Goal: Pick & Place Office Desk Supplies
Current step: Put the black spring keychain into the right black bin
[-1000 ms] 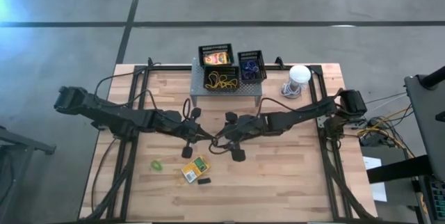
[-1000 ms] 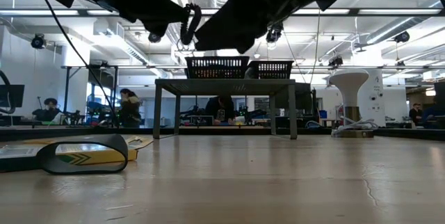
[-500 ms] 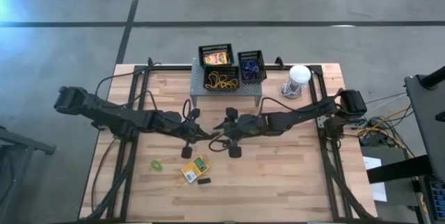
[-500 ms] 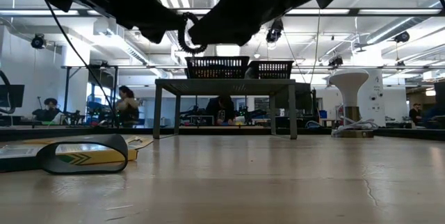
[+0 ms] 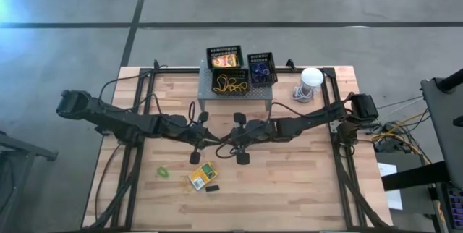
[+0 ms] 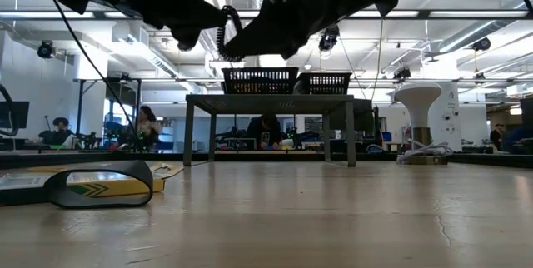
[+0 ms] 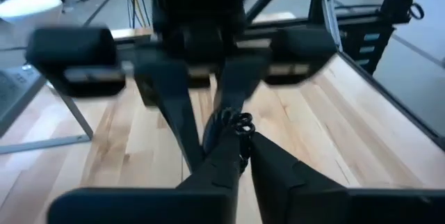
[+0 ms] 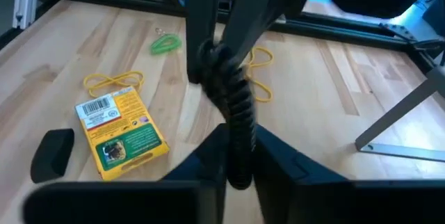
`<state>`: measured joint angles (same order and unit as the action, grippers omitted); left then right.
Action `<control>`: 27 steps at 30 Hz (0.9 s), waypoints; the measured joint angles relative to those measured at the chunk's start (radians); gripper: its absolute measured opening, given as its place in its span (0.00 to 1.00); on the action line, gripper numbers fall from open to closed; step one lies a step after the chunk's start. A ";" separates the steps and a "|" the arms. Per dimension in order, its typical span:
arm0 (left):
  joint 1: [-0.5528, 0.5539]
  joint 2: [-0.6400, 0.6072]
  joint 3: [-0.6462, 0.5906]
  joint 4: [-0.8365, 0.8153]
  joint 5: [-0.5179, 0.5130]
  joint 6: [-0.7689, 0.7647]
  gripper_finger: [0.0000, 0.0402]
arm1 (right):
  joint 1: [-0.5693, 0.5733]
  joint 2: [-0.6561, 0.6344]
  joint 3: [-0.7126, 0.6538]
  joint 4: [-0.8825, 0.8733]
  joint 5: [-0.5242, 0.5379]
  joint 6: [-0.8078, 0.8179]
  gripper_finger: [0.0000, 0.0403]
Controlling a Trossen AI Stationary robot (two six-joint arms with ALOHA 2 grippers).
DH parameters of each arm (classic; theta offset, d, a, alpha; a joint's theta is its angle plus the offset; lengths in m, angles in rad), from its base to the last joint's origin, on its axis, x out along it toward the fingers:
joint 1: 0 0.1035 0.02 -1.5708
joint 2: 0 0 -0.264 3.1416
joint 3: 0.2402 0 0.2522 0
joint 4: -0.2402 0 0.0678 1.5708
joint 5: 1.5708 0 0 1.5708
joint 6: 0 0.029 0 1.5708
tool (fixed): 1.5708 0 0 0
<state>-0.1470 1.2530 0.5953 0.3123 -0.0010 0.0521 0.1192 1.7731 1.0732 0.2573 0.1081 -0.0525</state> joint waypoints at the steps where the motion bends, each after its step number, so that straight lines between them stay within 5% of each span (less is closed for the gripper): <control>1: 0.000 0.000 0.000 0.007 0.000 0.000 0.11 | 0.000 0.011 0.000 0.016 0.000 0.000 0.08; 12: -0.003 -0.062 0.051 -0.117 0.000 0.003 0.37 | 0.013 -0.105 0.000 -0.176 0.164 0.046 0.06; 21: -0.002 -0.142 0.052 -0.360 -0.086 -0.053 0.40 | -0.009 -0.344 0.002 -0.330 0.474 0.054 0.06; 27: -0.002 -0.109 0.051 -0.341 -0.086 -0.060 0.40 | -0.206 -0.437 0.002 -0.413 0.600 0.078 0.06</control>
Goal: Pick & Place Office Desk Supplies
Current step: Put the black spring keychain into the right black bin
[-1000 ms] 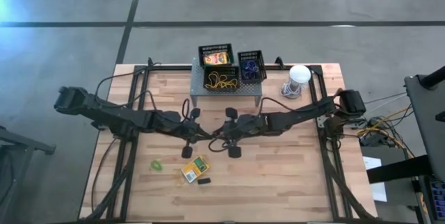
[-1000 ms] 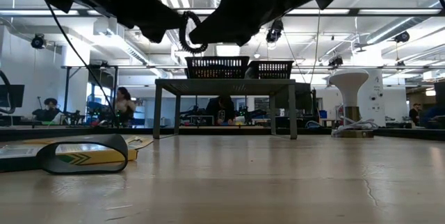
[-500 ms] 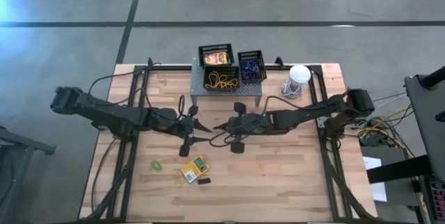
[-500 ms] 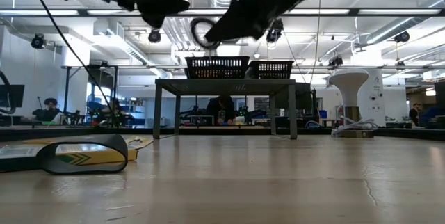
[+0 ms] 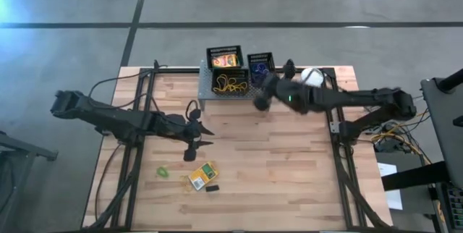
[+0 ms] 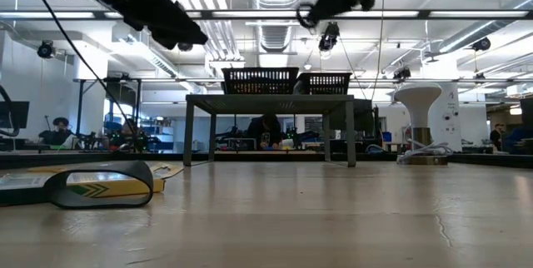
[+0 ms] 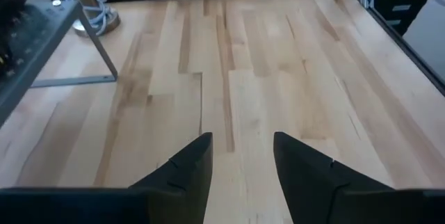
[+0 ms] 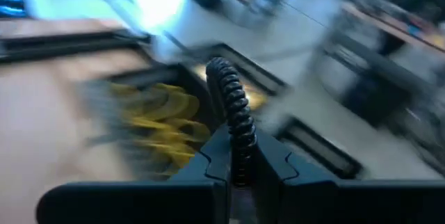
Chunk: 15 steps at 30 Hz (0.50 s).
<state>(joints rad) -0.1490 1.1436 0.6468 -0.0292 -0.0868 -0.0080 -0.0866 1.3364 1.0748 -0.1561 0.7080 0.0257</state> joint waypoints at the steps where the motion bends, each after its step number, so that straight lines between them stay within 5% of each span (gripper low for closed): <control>1: 0.000 0.005 0.000 0.002 0.000 0.000 0.40 | -0.045 -0.004 0.000 -0.022 -0.014 0.006 0.06; 9: 0.000 0.042 0.000 0.049 0.000 0.004 0.40 | -0.336 0.026 0.083 -0.239 -0.342 0.079 0.06; 15: 0.000 0.044 0.000 0.050 0.000 0.007 0.40 | -0.381 0.104 0.148 -0.280 -0.395 0.042 0.06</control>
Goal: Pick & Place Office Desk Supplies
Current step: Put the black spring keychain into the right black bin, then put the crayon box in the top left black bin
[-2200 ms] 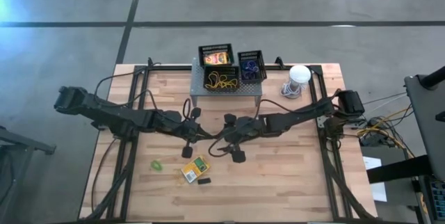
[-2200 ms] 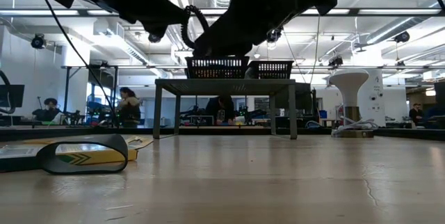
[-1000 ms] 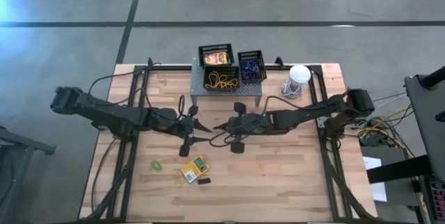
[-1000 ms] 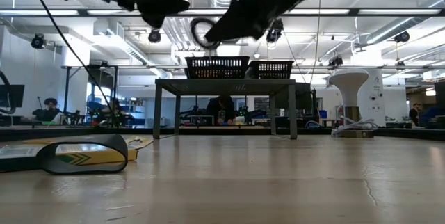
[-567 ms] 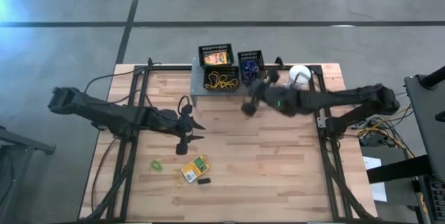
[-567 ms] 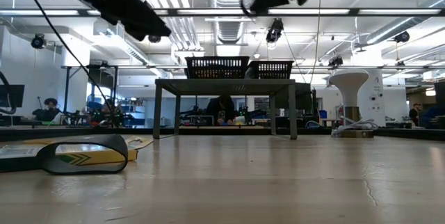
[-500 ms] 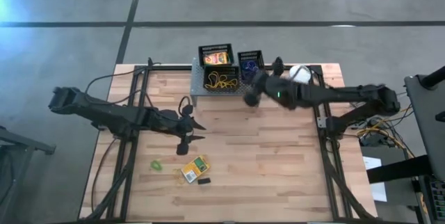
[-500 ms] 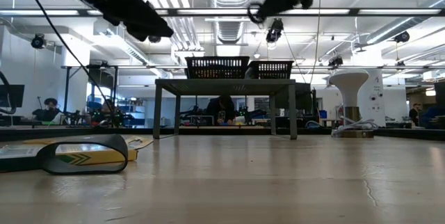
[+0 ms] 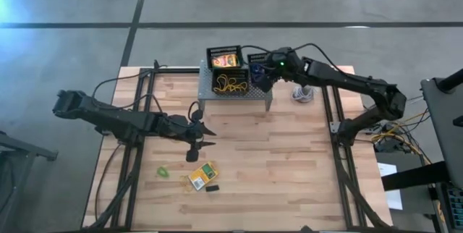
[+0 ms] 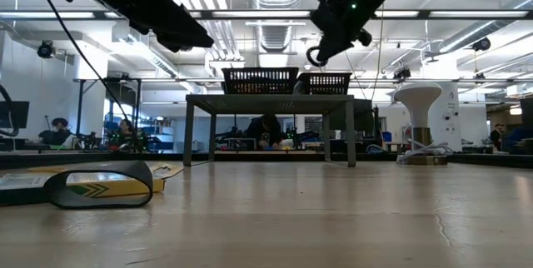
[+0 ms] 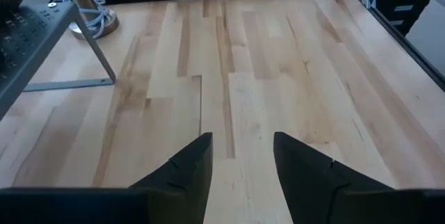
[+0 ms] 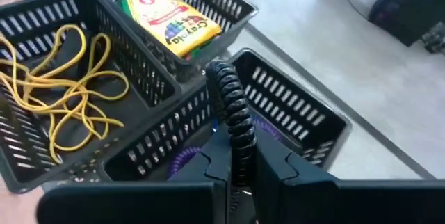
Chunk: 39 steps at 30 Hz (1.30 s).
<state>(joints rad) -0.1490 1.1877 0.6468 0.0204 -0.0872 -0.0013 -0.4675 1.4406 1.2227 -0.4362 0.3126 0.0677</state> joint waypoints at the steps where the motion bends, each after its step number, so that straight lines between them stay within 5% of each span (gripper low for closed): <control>1: 0.000 0.000 0.000 0.000 0.000 0.000 0.40 | 0.000 0.014 0.008 -0.007 0.000 -0.006 0.06; 7: 0.000 0.000 0.000 0.000 0.000 -0.006 0.40 | -0.001 0.104 0.059 -0.061 0.000 -0.022 0.08; 13: 0.000 0.000 0.000 0.000 0.000 -0.007 0.40 | 0.000 0.159 0.111 -0.111 0.000 -0.026 0.22; 19: 0.000 0.000 0.000 -0.002 0.000 -0.007 0.40 | 0.000 0.145 0.147 -0.110 0.001 -0.057 0.37; 25: 0.000 0.000 0.000 -0.002 0.000 -0.008 0.40 | 0.022 0.049 0.157 -0.107 0.002 -0.044 0.43; 34: 0.000 0.000 0.000 -0.002 0.000 -0.026 0.40 | 0.250 -0.109 0.041 -0.047 0.003 -0.019 0.39; 39: -0.001 0.000 0.000 -0.009 0.000 -0.038 0.40 | 0.439 -0.142 -0.115 0.156 0.000 -0.020 0.37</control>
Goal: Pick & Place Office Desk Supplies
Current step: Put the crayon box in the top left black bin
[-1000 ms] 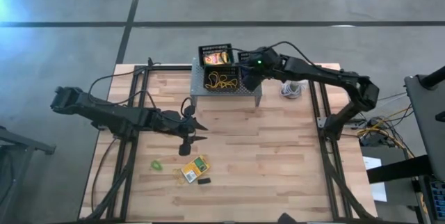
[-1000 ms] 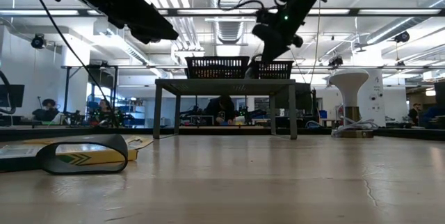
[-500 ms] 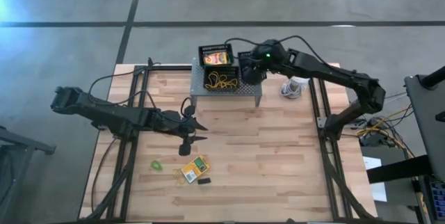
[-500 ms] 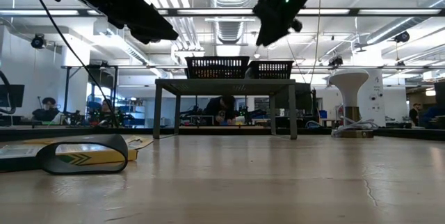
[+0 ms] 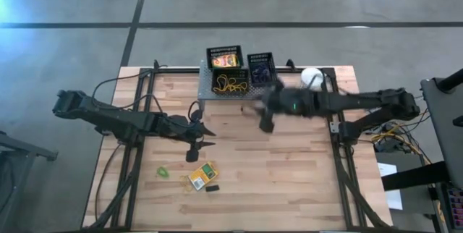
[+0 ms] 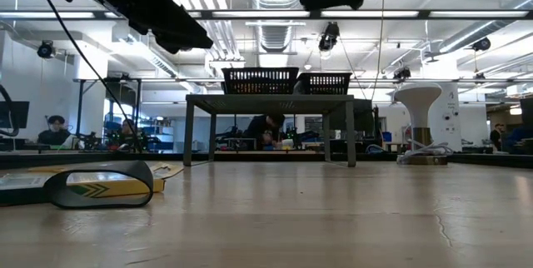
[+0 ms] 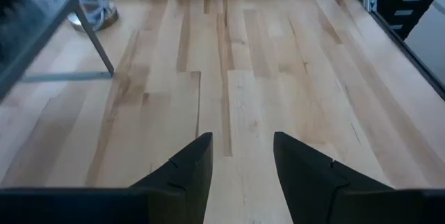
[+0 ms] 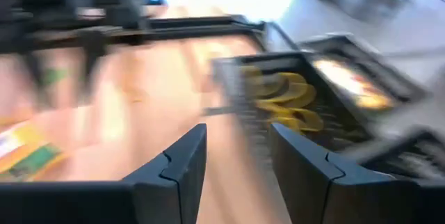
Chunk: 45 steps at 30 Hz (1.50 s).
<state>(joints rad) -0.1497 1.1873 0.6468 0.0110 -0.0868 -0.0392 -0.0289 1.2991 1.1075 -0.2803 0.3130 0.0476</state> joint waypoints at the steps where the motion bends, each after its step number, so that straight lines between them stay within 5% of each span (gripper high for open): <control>1: 0.000 -0.001 0.000 -0.014 0.001 -0.006 0.40 | 0.037 0.000 -0.036 0.050 0.000 -0.002 0.37; 13: -0.057 -0.001 -0.022 -0.365 0.016 -0.250 0.40 | 0.241 0.179 -0.367 0.589 0.000 0.011 0.33; 17: -0.093 -0.001 -0.123 -0.223 0.021 -0.336 0.40 | 0.236 0.256 -0.372 0.630 0.001 0.024 0.33; 27: -0.103 0.010 -0.452 0.501 0.068 -0.359 0.40 | 0.193 0.336 -0.302 0.628 0.002 -0.040 0.31; 33: -0.103 0.118 -0.456 0.523 0.056 -0.354 0.40 | 0.173 0.339 -0.276 0.633 0.002 -0.066 0.30; 45: -0.102 0.454 -0.249 0.528 0.178 -0.256 0.40 | 0.169 0.329 -0.277 0.631 0.001 -0.050 0.29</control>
<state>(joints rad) -0.2516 1.6418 0.3980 0.5388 0.0915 -0.2951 0.1402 1.6276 0.8307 0.3511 0.3138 -0.0025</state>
